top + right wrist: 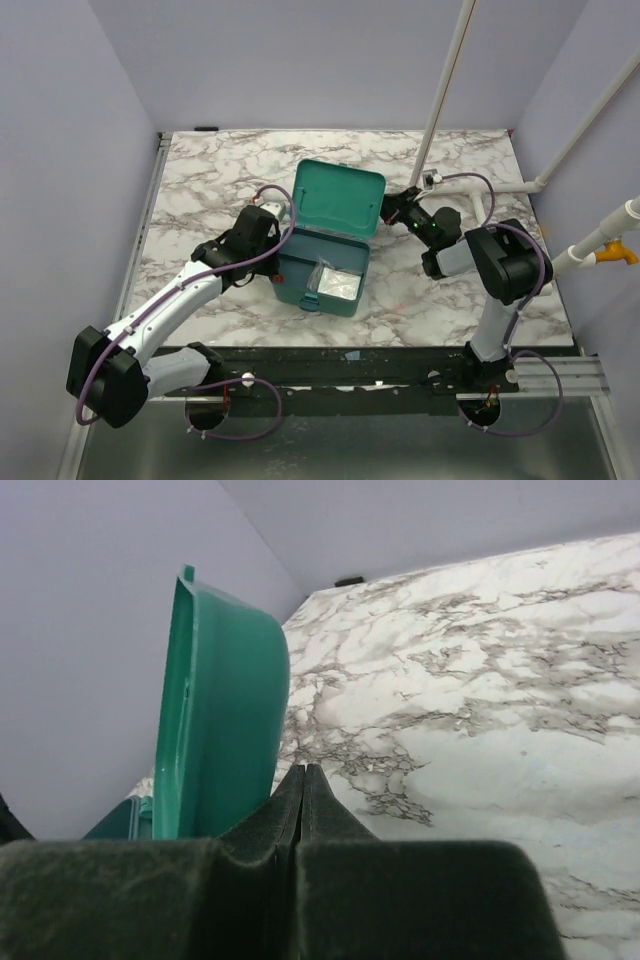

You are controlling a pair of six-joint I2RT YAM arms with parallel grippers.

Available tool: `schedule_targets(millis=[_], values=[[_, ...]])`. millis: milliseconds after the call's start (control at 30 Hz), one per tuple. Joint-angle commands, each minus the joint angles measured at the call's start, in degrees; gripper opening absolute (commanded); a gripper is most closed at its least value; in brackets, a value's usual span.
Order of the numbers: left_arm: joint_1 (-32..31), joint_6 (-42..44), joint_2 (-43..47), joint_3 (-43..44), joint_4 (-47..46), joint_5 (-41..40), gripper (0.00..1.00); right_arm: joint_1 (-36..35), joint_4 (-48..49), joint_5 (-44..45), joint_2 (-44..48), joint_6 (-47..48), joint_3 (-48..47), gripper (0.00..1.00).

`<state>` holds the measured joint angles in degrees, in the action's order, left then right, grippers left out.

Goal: Organize the medicine kit

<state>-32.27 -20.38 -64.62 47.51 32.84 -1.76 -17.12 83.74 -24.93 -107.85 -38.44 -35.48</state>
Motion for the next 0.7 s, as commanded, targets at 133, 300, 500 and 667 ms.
schedule_targets(millis=[133, 300, 500, 667], values=[[-1.39, 0.04, -0.71, 0.28, 1.27, 3.32, 0.0, -0.43, 5.47, -6.72, 5.61, 2.68, 0.78, 0.01], [-1.39, -0.1, -0.38, 1.25, 1.52, 3.53, 0.0, -0.5, 5.55, -8.74, 8.35, 1.76, 0.85, 0.01], [-1.37, -1.04, -0.86, 1.27, 1.36, 3.82, 0.0, -0.79, 4.35, -10.77, 11.39, 1.57, 1.31, 0.01], [-1.34, -2.18, -0.18, 1.53, 0.93, 3.33, 0.02, -2.14, 2.9, -12.07, 13.22, 2.17, 1.71, 0.01]])
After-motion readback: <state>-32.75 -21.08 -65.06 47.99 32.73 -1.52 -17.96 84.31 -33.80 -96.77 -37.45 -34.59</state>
